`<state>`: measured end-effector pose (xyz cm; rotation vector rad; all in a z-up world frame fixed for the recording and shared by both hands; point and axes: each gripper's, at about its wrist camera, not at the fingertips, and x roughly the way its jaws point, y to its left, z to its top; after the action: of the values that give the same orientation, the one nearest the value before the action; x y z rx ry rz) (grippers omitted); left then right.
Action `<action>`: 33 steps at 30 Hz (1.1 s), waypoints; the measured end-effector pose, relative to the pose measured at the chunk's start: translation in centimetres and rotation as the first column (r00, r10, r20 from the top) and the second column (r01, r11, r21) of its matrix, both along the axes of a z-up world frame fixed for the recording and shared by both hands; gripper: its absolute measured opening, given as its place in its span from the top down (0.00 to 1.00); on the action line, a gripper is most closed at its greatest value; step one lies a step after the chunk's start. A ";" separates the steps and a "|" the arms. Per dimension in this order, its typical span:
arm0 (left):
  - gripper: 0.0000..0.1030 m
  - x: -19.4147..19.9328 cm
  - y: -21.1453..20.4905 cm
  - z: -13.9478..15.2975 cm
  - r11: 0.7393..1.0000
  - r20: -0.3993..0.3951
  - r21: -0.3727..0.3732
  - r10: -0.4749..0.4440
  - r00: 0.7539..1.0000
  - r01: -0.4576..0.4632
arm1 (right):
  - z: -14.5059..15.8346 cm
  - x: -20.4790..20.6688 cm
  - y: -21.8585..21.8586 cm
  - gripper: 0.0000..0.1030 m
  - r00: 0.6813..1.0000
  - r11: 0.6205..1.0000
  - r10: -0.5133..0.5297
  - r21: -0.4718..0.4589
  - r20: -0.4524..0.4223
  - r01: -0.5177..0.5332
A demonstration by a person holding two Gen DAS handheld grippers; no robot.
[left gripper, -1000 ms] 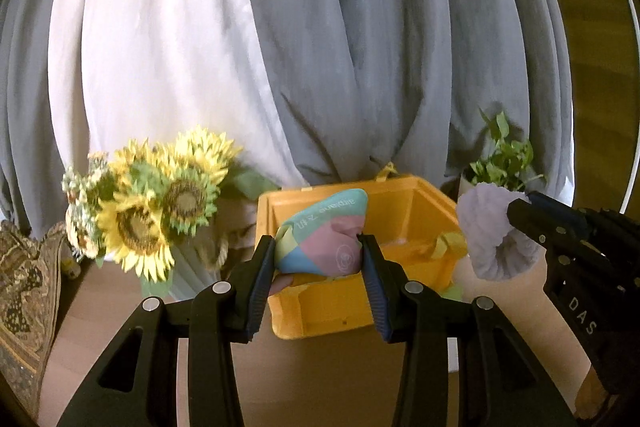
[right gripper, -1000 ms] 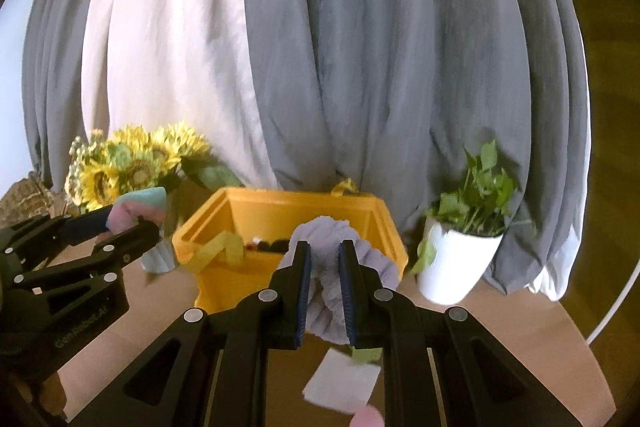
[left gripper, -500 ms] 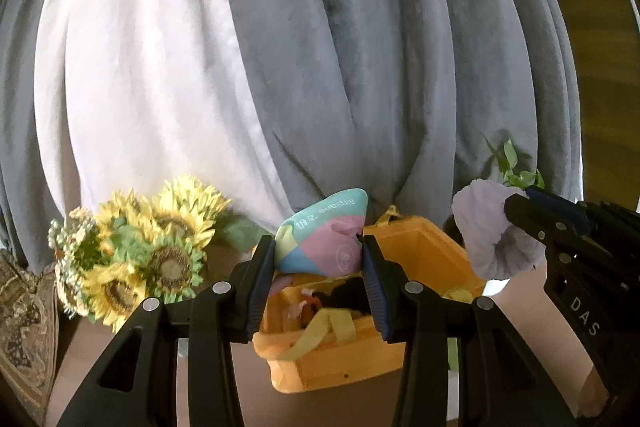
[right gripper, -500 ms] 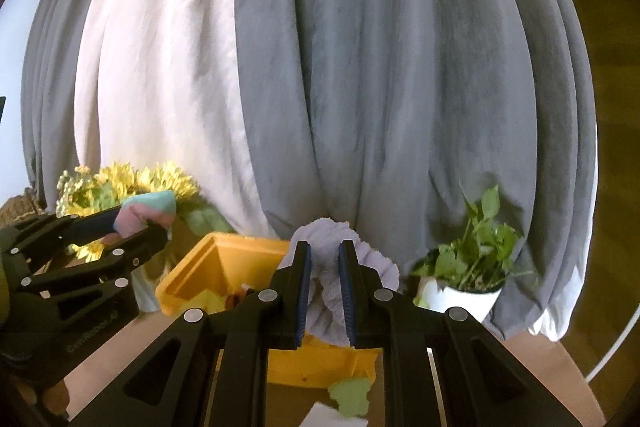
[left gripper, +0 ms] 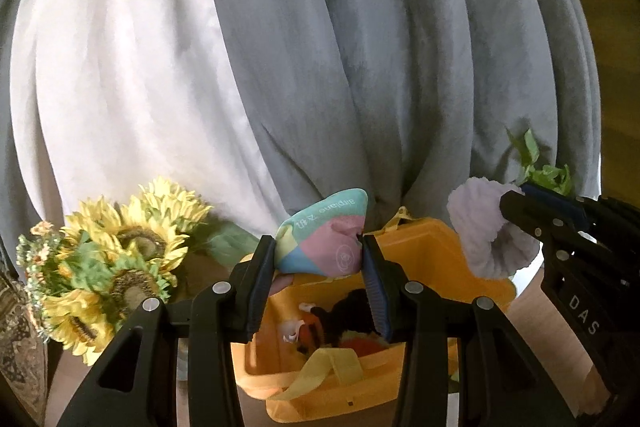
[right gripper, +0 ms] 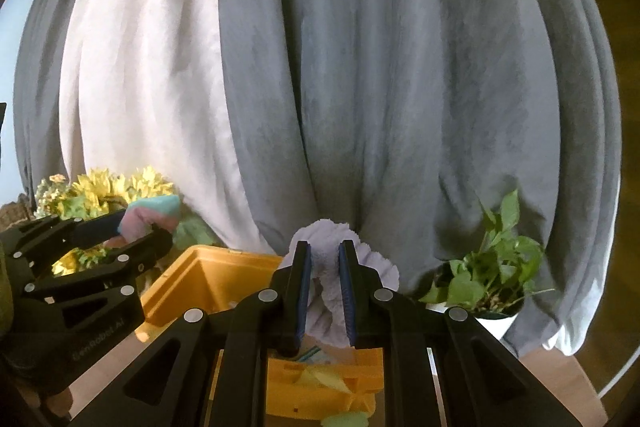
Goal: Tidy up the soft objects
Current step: 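Carry the pastel cloth and pink scrunchie with both tools over the crate, then open both tools to drop the cloth and scrunchie into the crate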
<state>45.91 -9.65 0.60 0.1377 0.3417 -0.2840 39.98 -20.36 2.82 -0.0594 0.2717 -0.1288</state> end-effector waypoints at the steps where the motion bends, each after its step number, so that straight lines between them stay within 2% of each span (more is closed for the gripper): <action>1: 0.59 0.4 -0.1 -0.2 1.000 -0.004 0.002 -0.001 1.000 0.001 | -0.2 0.4 -0.1 0.85 1.000 1.000 0.001 0.001 -0.006 -0.001; 12: 0.59 5.2 -1.2 -3.9 0.999 -0.123 0.033 -0.010 0.992 0.014 | -3.1 4.7 -1.0 0.84 0.995 0.999 0.019 0.031 -0.096 -0.016; 18: 0.58 6.4 -1.6 -5.5 0.999 -0.174 0.049 -0.002 0.985 0.011 | -4.7 6.4 -1.2 0.84 0.988 0.998 0.034 0.057 -0.152 -0.025; 22: 0.53 6.9 -1.5 -6.1 0.999 -0.196 0.044 -0.008 0.981 0.017 | -5.5 7.1 -1.2 0.84 0.983 0.998 0.036 0.057 -0.181 -0.026; 23: 0.46 6.9 -1.5 -6.2 0.999 -0.196 0.045 -0.003 0.981 0.012 | -5.6 7.2 -1.2 0.80 0.982 0.998 0.037 0.061 -0.187 -0.026; 25: 0.43 6.8 -1.5 -6.1 0.999 -0.194 0.047 0.000 0.981 0.009 | -5.9 7.4 -1.3 0.71 0.979 0.997 0.040 0.071 -0.199 -0.026; 27: 0.42 6.7 -1.4 -6.1 0.999 -0.196 0.043 -0.005 0.980 0.014 | -5.9 7.5 -1.4 0.56 0.979 0.997 0.037 0.076 -0.202 -0.021; 33: 0.41 5.8 -1.2 -5.4 0.999 -0.180 0.037 -0.003 0.984 0.009 | -5.5 6.8 -1.8 0.55 0.979 0.996 0.013 0.084 -0.201 0.005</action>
<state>51.69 -10.88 -4.81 0.1510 0.5267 -0.2968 46.82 -22.19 -2.64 0.0114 0.4795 -0.1072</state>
